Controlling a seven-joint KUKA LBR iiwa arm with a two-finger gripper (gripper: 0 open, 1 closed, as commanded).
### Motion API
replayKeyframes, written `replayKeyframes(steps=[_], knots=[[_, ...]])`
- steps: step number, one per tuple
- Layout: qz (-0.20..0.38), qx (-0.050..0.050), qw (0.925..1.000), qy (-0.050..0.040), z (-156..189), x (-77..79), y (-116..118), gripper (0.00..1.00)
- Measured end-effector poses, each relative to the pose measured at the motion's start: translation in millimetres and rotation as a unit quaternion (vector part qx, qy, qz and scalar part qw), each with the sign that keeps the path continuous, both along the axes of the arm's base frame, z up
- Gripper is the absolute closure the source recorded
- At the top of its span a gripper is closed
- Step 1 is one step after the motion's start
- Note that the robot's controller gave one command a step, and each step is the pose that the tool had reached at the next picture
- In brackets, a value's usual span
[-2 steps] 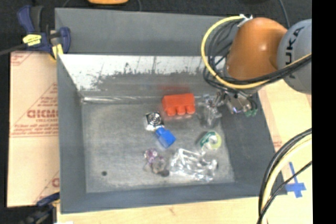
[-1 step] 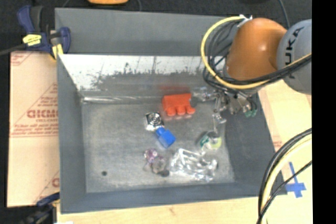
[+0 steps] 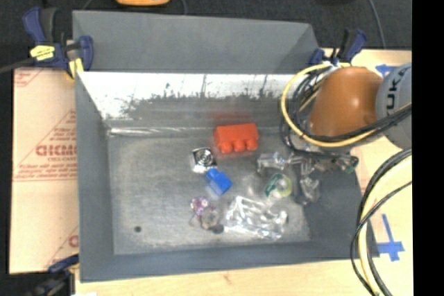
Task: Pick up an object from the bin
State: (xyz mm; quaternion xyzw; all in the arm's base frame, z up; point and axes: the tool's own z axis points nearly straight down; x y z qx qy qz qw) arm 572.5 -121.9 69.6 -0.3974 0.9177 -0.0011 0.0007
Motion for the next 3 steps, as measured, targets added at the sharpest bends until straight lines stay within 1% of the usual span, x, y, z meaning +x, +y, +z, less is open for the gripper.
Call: replayKeyframes(steps=[1,2,3], knots=[[-0.001,0.001,1.0,-0.0019,2.0,1.6,1.7,1.0],[0.014,-0.001,0.9999,-0.0045,114.4,-11.1,-27.4,1.0],[0.003,-0.001,1.0,-0.0057,257.3,0.2,-24.7,1.0]])
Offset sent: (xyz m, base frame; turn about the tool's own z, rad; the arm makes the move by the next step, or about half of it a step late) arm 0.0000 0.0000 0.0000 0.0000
